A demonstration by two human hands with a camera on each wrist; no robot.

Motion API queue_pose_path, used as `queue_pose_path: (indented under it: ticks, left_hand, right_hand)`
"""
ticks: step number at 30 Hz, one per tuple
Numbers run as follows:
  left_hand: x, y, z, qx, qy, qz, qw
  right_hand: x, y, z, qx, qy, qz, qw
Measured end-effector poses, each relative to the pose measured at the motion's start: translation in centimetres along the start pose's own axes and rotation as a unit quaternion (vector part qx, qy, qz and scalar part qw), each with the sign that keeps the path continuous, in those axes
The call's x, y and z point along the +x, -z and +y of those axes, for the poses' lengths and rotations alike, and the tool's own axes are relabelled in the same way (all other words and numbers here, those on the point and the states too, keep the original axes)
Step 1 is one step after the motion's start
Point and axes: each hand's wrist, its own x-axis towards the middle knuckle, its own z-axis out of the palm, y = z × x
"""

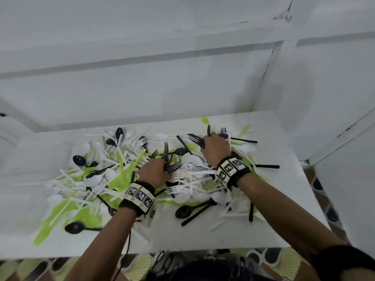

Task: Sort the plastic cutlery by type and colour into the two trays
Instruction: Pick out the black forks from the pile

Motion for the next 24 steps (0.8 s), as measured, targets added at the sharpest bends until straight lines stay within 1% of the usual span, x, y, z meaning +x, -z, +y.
queue_pose_path:
  ticks: [2, 4, 6, 9, 11, 17, 20, 24]
  left_hand:
    - [-0.3, 0.6, -0.6, 0.005, 0.011, -0.001, 1.000]
    - [-0.5, 1.1, -1.1, 0.003, 0.010, 0.005, 1.000]
    - [-0.6, 1.6, -1.3, -0.018, 0.003, 0.026, 0.999]
    - [-0.2, 2.2, -1.4, -0.048, 0.002, 0.060, 0.997]
    - [0.2, 2.4, -1.6, -0.065, -0.001, 0.072, 0.995]
    - [1.5, 2.3, -2.0, -0.088, -0.038, 0.055, 0.994]
    - [2.2, 2.0, -2.0, -0.098, -0.062, 0.052, 0.992]
    - [2.6, 2.4, -1.7, -0.104, -0.079, 0.061, 0.990]
  right_hand:
    - [0.3, -0.5, -0.2, -0.011, -0.007, 0.006, 1.000]
    - [0.8, -0.8, -0.1, -0.034, -0.023, -0.013, 0.999]
    - [1.3, -0.9, 0.0, -0.061, -0.040, -0.035, 0.997]
    - [1.8, -1.1, -0.3, -0.083, -0.052, -0.044, 0.994]
    - [1.8, -1.2, -0.6, -0.099, -0.060, -0.050, 0.992]
    - [1.8, -1.1, -1.2, -0.105, -0.108, -0.065, 0.987]
    - [1.8, -1.0, -1.2, -0.074, -0.131, -0.064, 0.986]
    - [1.8, -0.3, -0.3, 0.018, -0.161, -0.060, 0.985]
